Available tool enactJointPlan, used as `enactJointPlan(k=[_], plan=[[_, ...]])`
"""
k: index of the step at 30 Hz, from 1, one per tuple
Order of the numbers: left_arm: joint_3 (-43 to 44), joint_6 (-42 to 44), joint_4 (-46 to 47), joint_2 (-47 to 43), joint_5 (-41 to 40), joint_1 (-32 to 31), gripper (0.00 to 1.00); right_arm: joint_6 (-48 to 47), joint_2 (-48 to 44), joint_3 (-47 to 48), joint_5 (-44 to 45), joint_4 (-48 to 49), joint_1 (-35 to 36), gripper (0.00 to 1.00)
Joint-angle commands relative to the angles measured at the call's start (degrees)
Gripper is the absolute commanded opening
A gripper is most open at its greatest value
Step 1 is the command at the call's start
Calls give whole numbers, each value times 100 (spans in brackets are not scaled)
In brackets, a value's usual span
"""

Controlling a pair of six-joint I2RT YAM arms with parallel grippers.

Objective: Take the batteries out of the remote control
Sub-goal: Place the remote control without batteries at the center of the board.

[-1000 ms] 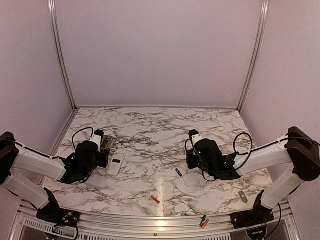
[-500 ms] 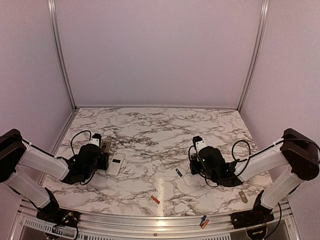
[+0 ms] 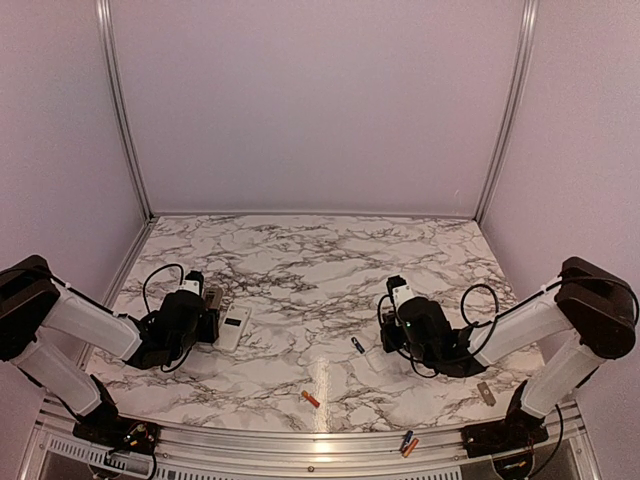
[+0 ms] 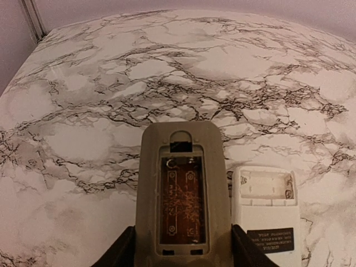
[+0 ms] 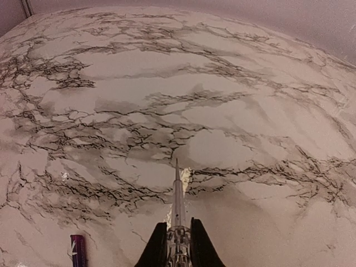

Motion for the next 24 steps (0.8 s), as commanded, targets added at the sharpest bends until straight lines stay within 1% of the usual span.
enactJointPlan(k=[1,3,6,8,13,14,16,19,22,24], plan=[[-16,-20,-1,-23,5,31,57,44,23,-14,44,136,-47,15],[6,3,-39,-66,-16,31,69,23,-27,-16,23,112,-48,19],[65,59,-144,-166,-58,36,80,-44,-167,30,-13,27,-44,27],[108,89,-211,-252,-93,32,85,-95,-291,49,-32,-38,-44,32],[238,199,-440,-505,-164,31,87,-263,-600,166,-28,-263,-48,42],[271,223,-487,-567,-177,31,87,-314,-663,209,-16,-321,-52,46],[363,298,-588,-721,-213,34,87,-400,-781,325,15,-465,-56,58],[511,432,-774,-960,-246,32,87,-546,-1005,510,27,-644,-49,74],[641,624,-933,-1249,-272,32,87,-709,-1226,715,-6,-807,-52,87],[740,724,-1032,-1461,-286,32,87,-793,-1360,919,-49,-979,-57,93]])
